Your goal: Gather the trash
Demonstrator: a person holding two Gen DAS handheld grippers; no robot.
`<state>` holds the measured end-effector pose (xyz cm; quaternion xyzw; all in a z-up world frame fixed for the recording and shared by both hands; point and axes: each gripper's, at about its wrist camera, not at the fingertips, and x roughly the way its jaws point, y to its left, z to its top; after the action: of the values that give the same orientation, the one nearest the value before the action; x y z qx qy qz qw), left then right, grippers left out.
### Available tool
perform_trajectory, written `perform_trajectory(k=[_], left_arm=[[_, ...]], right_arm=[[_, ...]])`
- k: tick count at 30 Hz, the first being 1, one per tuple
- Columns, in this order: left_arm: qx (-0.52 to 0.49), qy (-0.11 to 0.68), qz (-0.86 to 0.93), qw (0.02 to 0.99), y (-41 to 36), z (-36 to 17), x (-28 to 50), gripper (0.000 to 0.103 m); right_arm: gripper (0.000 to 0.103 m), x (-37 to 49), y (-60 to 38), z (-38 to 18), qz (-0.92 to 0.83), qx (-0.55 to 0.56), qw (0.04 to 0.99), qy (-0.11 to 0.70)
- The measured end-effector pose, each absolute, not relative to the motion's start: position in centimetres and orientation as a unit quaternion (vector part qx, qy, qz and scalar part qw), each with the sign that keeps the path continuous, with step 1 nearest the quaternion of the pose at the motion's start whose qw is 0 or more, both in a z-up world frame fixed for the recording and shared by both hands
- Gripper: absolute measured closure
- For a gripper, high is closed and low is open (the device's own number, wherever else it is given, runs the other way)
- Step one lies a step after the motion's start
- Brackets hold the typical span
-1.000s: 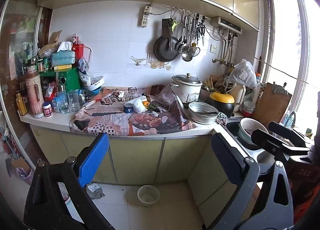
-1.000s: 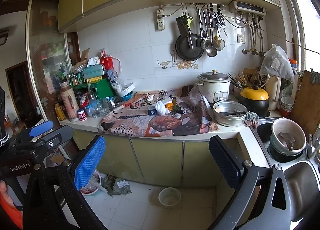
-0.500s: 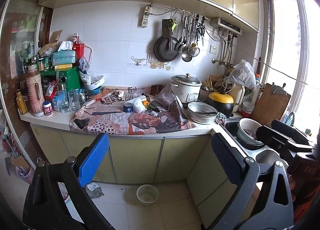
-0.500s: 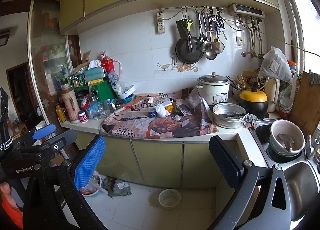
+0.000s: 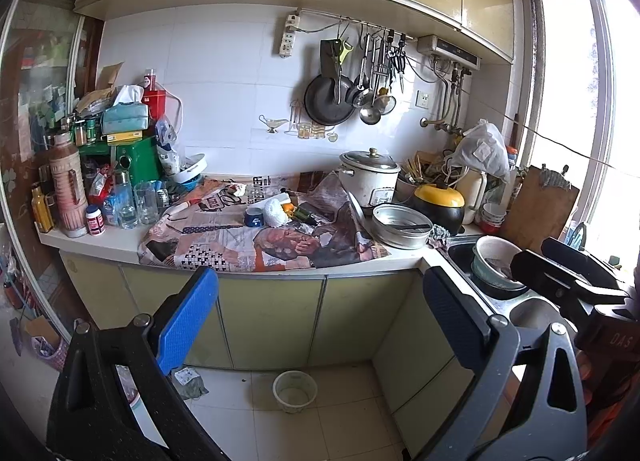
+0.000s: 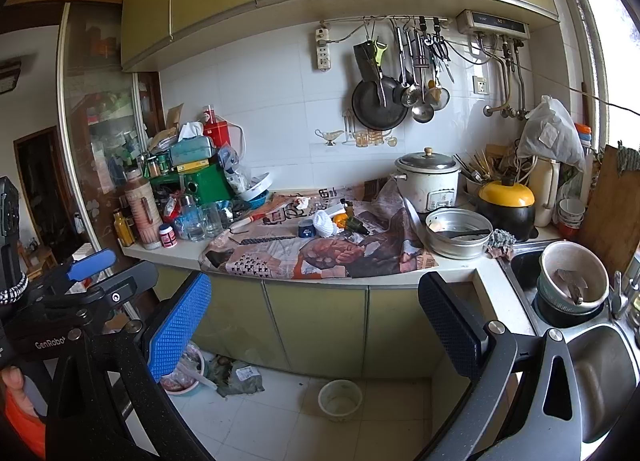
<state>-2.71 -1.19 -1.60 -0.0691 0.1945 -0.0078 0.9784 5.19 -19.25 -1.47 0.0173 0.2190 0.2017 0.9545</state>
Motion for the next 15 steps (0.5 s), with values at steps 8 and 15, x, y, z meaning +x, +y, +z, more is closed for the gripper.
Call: perform_trajectory(k=[8,15], left_arm=[[-0.069,0.194,-0.006,0.979,-1.41,-1.05,-2.52,0.000],[-0.067,0.193,-0.002,0.979,-1.46,-0.86,-2.35,0.000]], right_arm=[[0.000,5.16,-19.27,-1.55,0.202,0.017,0.954,0.219],[0.000,5.13,-19.32,-1.67,0.203,0.018,0.954,0.219]])
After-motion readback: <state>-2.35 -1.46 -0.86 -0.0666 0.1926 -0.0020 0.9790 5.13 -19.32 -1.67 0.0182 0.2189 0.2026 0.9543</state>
